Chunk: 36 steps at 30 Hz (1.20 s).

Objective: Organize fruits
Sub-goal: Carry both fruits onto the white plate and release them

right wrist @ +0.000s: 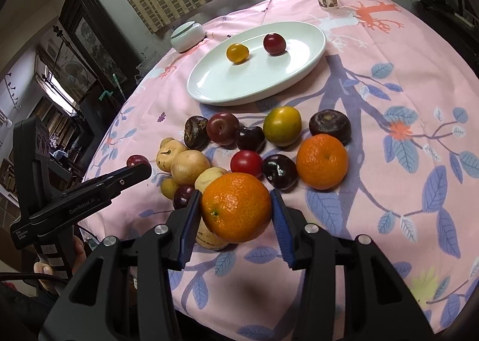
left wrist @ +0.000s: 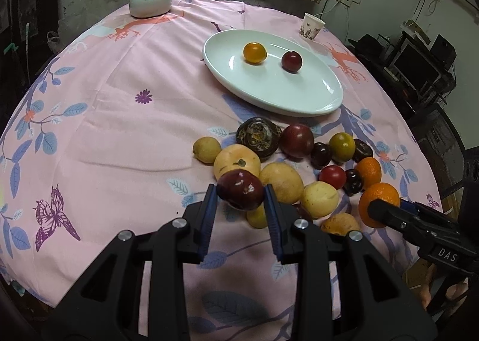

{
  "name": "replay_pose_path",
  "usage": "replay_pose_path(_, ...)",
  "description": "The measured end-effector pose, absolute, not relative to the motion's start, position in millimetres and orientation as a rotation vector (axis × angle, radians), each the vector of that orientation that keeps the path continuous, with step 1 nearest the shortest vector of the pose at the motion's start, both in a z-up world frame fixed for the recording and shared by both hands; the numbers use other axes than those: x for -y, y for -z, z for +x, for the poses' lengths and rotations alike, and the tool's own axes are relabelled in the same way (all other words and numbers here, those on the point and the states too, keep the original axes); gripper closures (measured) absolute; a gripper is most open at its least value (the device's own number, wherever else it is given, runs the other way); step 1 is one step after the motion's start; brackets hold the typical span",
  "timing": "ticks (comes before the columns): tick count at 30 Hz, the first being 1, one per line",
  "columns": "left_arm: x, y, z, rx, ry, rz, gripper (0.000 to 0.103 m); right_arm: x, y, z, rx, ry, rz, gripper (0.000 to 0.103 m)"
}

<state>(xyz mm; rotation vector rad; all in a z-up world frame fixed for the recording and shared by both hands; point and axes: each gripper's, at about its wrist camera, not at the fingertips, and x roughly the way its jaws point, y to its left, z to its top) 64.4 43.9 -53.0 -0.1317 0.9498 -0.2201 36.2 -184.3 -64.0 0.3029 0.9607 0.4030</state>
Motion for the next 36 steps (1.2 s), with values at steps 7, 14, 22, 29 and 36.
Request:
replay_pose_path(7, -35, 32, 90, -0.922, 0.251, -0.107, 0.071, 183, 38, 67, -0.919, -0.43, 0.231, 0.056)
replay_pose_path(14, -7, 5, 175, -0.922, 0.301, -0.034, 0.071, 188, 13, 154, -0.871, -0.397, 0.09, 0.056)
replay_pose_path(22, 28, 26, 289, -1.013, 0.293, -0.018, 0.07, 181, 50, 265, -0.982, -0.36, 0.018, 0.056)
replay_pose_path(29, 39, 35, 347, -1.033, 0.268, -0.028, 0.07, 188, 67, 303, -0.996, -0.327, 0.044, 0.057)
replay_pose_path(36, 54, 50, 366, -1.061, 0.271, -0.016, 0.07, 190, 67, 315, -0.989, -0.322, 0.03, 0.044)
